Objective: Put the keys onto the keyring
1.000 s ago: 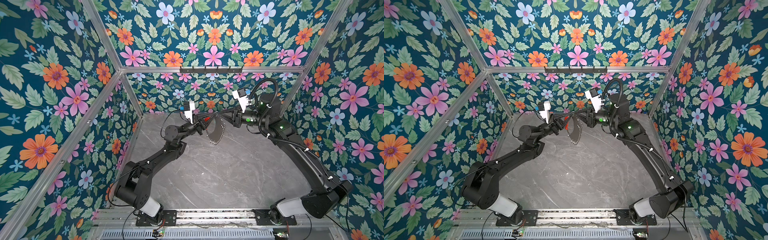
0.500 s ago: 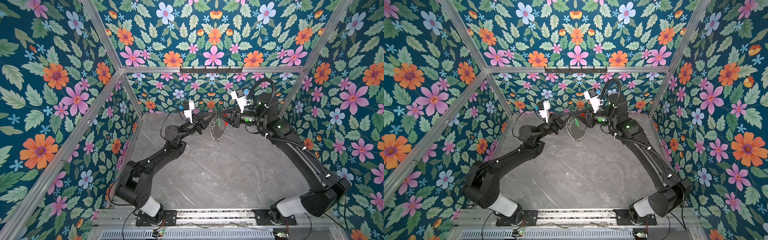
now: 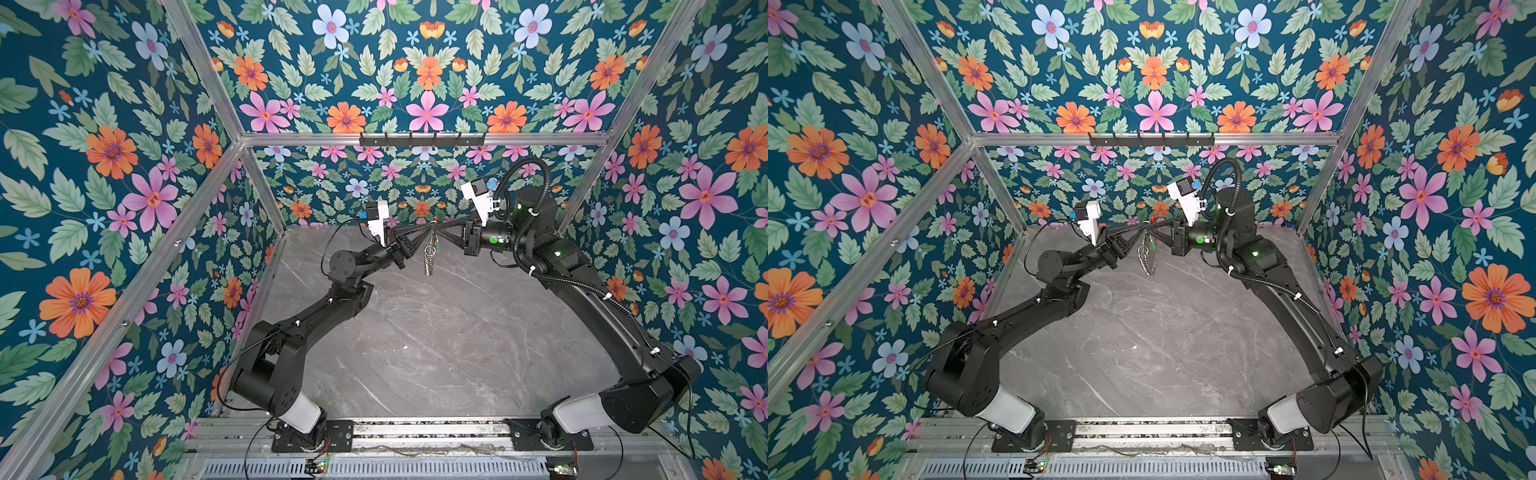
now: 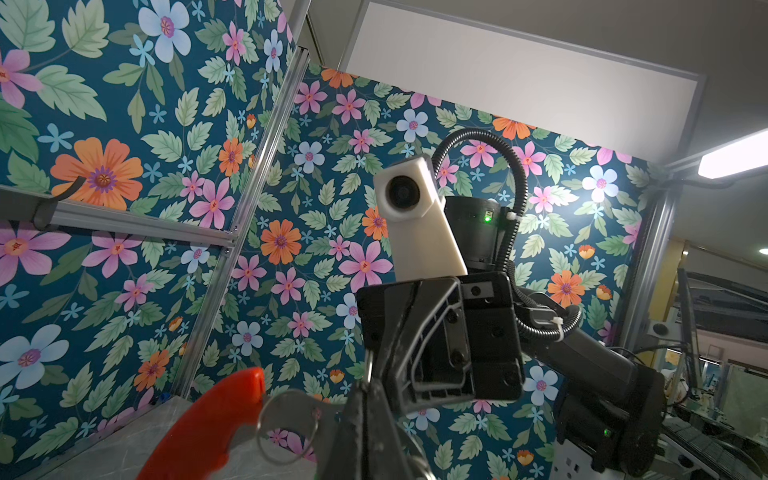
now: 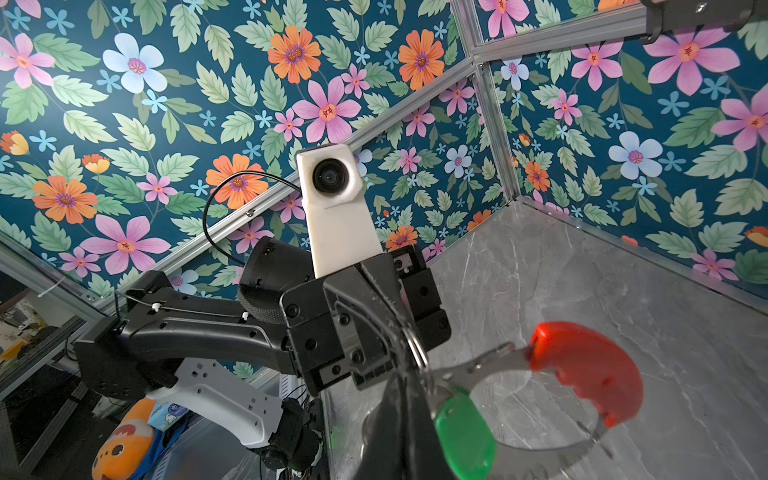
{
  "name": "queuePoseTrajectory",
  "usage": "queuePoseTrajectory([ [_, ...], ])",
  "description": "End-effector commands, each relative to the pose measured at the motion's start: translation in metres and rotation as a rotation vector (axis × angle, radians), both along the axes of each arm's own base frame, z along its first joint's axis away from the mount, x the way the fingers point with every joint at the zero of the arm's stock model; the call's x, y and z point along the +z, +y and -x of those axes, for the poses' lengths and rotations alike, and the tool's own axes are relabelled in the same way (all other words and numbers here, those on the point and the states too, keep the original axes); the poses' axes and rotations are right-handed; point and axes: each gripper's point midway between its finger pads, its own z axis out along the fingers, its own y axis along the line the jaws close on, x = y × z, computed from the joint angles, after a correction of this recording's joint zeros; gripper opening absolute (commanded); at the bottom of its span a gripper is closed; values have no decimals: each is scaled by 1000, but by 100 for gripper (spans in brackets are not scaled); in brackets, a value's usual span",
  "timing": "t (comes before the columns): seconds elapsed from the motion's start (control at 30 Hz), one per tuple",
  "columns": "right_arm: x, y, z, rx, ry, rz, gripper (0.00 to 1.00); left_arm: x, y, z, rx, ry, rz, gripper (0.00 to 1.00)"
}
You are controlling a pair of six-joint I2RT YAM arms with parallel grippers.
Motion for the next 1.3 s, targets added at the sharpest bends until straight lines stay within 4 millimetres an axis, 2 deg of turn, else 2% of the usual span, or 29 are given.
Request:
queuePoseTrajectory([
  [0.0, 16, -8, -4, -34, -45, -45, 27, 9, 3, 9, -7, -51, 25, 0],
  [0.07, 16, -11, -4, -31, -39, -57, 33, 9, 4, 9, -7, -52, 26, 0],
  [0.23, 15, -6, -2, 14, -16, -69, 33, 10, 3, 8, -11, -50, 29, 0],
  [0.37, 14, -2, -1, 46, -5, -79, 27, 11, 3, 8, -13, -52, 30, 0],
  [0.53, 16, -1, -1, 51, -8, -83, 12, 11, 2, 7, -14, -49, 30, 0],
  [0.77, 17, 0, 1, 64, -5, -79, 9, 9, -1, 5, -22, -41, 27, 0],
  [1.27, 19, 2, 0, 80, 0, -74, 10, 9, -3, 4, -36, -37, 26, 0],
])
